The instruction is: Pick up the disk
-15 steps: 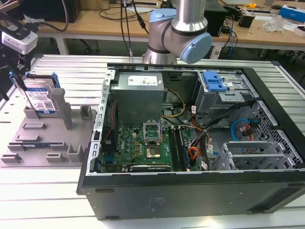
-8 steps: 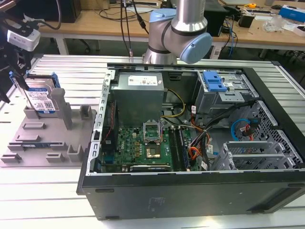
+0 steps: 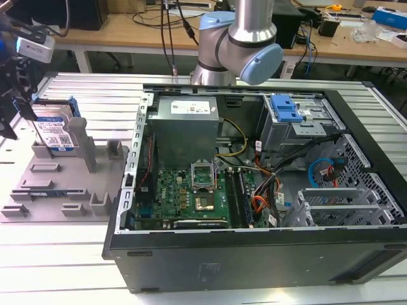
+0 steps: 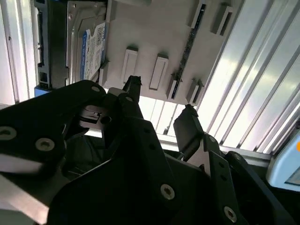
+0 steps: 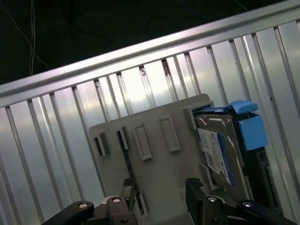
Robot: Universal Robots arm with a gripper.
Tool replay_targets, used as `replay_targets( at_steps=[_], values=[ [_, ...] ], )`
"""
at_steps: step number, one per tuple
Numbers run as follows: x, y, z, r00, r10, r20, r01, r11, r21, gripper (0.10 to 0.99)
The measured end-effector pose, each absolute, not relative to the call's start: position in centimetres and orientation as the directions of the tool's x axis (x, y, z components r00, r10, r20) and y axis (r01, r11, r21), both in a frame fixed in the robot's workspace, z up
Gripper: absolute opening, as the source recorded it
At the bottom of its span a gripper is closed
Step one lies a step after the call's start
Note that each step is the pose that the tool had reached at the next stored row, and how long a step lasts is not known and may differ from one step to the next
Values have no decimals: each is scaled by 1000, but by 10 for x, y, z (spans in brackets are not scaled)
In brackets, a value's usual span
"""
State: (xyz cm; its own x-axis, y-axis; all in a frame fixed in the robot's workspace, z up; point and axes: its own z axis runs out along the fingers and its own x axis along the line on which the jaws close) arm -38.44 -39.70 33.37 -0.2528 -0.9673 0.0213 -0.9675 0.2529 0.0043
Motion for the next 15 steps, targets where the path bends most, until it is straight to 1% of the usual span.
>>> replay_targets(
  at_steps=[3, 5, 7, 14, 15],
  values=[
    [-384, -397, 332, -174, -984, 24, -985, 174, 0, 557],
    [-384, -397, 332, -144, -989, 22, -990, 144, -11, 557],
    [-384, -397, 331, -121, -992, 22, -993, 121, -13, 557],
    [-384, -396, 331, -118, -993, 24, -993, 117, -14, 557],
    [-384, -388, 331, -117, -993, 24, -993, 117, -13, 557]
  ],
)
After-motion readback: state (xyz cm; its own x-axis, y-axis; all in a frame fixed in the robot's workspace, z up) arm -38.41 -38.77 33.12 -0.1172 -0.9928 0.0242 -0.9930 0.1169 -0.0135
